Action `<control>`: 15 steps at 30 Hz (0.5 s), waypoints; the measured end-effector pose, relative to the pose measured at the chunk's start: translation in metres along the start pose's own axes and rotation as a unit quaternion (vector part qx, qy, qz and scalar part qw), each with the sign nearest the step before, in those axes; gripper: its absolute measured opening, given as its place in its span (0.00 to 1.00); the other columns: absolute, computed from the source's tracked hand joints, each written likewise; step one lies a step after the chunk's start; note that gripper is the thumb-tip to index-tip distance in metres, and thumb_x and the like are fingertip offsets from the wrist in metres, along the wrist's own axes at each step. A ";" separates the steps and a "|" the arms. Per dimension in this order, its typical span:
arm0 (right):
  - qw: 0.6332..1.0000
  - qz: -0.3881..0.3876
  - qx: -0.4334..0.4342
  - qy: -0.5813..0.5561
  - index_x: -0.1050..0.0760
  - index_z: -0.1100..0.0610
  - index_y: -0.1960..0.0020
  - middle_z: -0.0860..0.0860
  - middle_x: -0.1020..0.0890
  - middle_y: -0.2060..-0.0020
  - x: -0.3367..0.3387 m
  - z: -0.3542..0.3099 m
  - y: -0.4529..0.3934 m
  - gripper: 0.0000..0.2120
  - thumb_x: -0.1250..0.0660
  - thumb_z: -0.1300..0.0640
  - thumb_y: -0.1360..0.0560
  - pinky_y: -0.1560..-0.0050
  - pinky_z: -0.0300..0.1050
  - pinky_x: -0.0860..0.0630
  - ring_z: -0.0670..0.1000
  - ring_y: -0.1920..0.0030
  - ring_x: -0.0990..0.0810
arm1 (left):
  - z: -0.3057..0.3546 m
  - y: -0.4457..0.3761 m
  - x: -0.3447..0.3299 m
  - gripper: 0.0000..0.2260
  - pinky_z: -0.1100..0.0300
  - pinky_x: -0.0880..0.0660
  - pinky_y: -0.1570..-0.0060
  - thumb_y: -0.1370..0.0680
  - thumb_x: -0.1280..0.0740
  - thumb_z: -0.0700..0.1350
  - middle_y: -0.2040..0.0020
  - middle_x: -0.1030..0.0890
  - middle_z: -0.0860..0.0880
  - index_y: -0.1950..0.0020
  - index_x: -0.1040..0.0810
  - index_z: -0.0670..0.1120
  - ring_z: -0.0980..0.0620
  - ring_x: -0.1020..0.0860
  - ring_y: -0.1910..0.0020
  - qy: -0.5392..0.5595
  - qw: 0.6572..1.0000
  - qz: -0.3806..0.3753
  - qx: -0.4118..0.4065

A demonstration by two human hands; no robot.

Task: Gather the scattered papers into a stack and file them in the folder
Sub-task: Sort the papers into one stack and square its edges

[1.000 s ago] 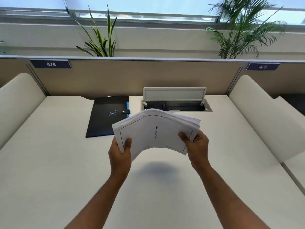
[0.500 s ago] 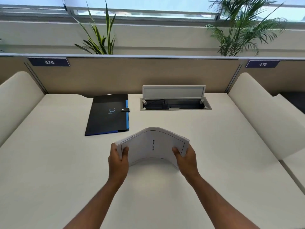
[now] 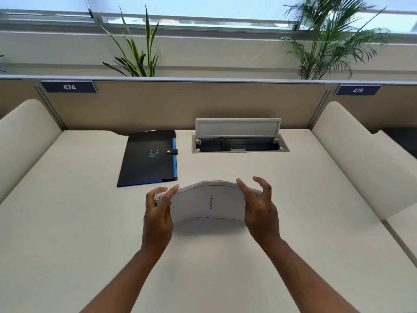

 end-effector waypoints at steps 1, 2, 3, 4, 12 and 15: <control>1.000 -0.001 0.000 -0.002 0.31 0.43 0.23 0.55 0.32 0.30 0.000 0.000 0.000 0.37 0.33 0.73 0.25 0.74 0.45 0.22 0.50 0.67 0.27 | 0.000 0.000 0.001 0.19 0.66 0.26 0.40 0.19 0.43 0.42 0.39 0.30 0.46 0.29 0.26 0.47 0.53 0.28 0.39 -0.001 1.000 -0.002 0.000; 1.000 -0.002 -0.001 -0.008 0.31 0.44 0.23 0.55 0.31 0.30 0.000 0.000 0.000 0.36 0.33 0.72 0.25 0.74 0.44 0.22 0.50 0.67 0.28 | 0.000 0.000 0.002 0.19 0.65 0.25 0.41 0.19 0.44 0.43 0.39 0.30 0.46 0.29 0.26 0.47 0.54 0.28 0.39 0.000 1.000 -0.004 0.000; 1.000 -0.002 -0.002 -0.013 0.30 0.44 0.24 0.55 0.31 0.30 0.000 -0.001 -0.001 0.35 0.33 0.72 0.24 0.74 0.44 0.22 0.50 0.67 0.27 | -0.001 0.000 0.003 0.19 0.64 0.24 0.41 0.19 0.44 0.43 0.39 0.30 0.47 0.29 0.26 0.47 0.54 0.29 0.39 0.002 1.000 -0.005 0.001; 1.000 0.000 -0.001 -0.015 0.30 0.44 0.24 0.55 0.31 0.30 0.001 -0.002 -0.001 0.34 0.33 0.71 0.24 0.74 0.45 0.22 0.50 0.67 0.27 | -0.001 0.000 0.003 0.19 0.63 0.24 0.41 0.19 0.43 0.43 0.39 0.30 0.47 0.29 0.26 0.47 0.55 0.29 0.39 0.006 1.000 -0.004 0.003; 0.959 0.035 -0.156 -0.235 0.44 0.46 0.19 0.39 0.25 0.33 -0.007 0.008 0.001 0.46 0.22 0.60 0.28 0.45 0.25 0.28 0.38 0.37 0.24 | -0.009 0.004 -0.001 0.33 0.67 0.26 0.42 0.20 0.34 0.38 0.36 0.27 0.48 0.21 0.46 0.55 0.55 0.25 0.39 0.080 0.990 0.007 0.116; 0.868 -0.067 -0.309 -0.383 0.25 0.47 0.30 0.38 0.16 0.42 -0.019 0.018 0.007 0.29 0.20 0.59 0.28 0.45 0.35 0.22 0.44 0.41 0.17 | -0.016 0.006 -0.007 0.25 0.59 0.23 0.43 0.20 0.34 0.41 0.39 0.23 0.48 0.25 0.39 0.52 0.48 0.23 0.40 0.163 0.952 -0.013 0.259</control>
Point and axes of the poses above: each hand's wrist, its own y-axis away from the middle knuckle, its own x-axis out of the back of the hand, z = x × y, the point moved 1 cm from there along -y, towards the middle knuckle
